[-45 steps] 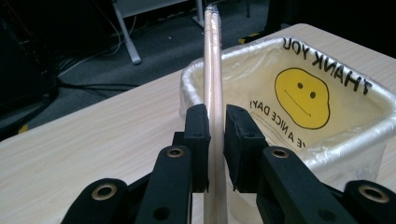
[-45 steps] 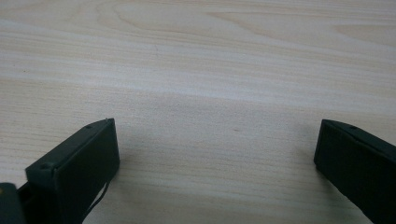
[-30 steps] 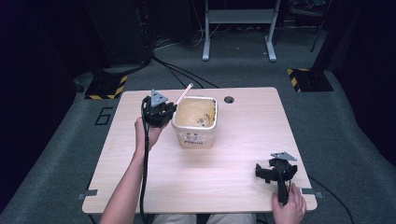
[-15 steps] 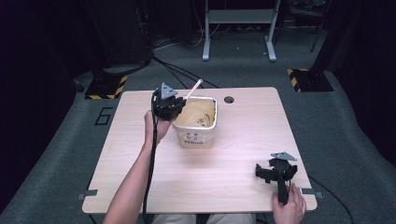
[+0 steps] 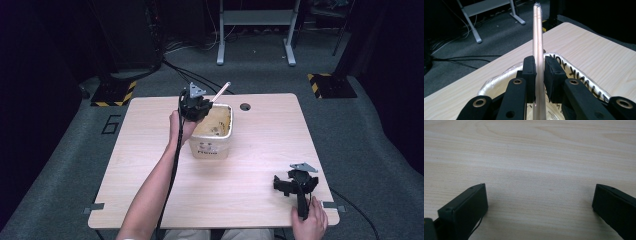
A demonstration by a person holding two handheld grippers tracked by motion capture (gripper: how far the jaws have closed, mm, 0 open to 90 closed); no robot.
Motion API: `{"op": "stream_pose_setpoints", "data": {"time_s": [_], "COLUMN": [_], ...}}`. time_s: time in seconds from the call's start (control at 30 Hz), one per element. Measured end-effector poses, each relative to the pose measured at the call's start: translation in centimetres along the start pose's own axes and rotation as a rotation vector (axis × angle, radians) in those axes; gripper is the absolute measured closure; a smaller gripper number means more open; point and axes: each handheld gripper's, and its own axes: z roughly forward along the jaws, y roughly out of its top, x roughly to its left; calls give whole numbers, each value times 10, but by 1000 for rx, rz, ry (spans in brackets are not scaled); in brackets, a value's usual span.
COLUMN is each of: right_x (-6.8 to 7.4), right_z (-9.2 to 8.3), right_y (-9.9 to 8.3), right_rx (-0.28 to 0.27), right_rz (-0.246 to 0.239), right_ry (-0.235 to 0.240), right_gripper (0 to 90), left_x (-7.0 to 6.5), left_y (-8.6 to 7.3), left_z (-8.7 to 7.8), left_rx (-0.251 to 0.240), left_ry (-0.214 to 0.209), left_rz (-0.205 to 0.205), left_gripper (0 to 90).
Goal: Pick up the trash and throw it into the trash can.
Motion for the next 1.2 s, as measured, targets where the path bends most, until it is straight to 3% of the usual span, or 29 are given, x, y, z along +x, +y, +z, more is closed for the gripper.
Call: {"op": "stream_pose_setpoints", "data": {"time_s": [0.03, 0.17, 0.4, 0.63, 0.8, 0.93, 1.2], "right_x": [0, 0, 0, 0, 0, 0, 0], "right_z": [0, 0, -1, -1, -1, -1, -1], "right_y": [0, 0, -1, -1, -1, -1, -1], "right_rx": [0, 0, -1, -1, -1, -1, -1], "right_rz": [-5, -5, -2, -2, -3, -2, -2], "right_ry": [0, -3, -6, -7, -7, -6, -7], "right_gripper": [0, 0, 0, 0, 0, 0, 0], "left_x": [1, 7, 14, 21, 27, 30, 42], "left_y": [-1, -8, -23, -47, -74, -103, -175], "left_z": [3, 6, -23, -54, -74, -78, -68], "left_rx": [12, 50, 25, 33, 37, 88, 227], "left_ry": [2, 4, 25, 36, 50, 61, 73], "left_rz": [-1, -49, -46, -50, -73, -91, -176], "left_gripper": [759, 436, 235, 151, 123, 96, 81]}}
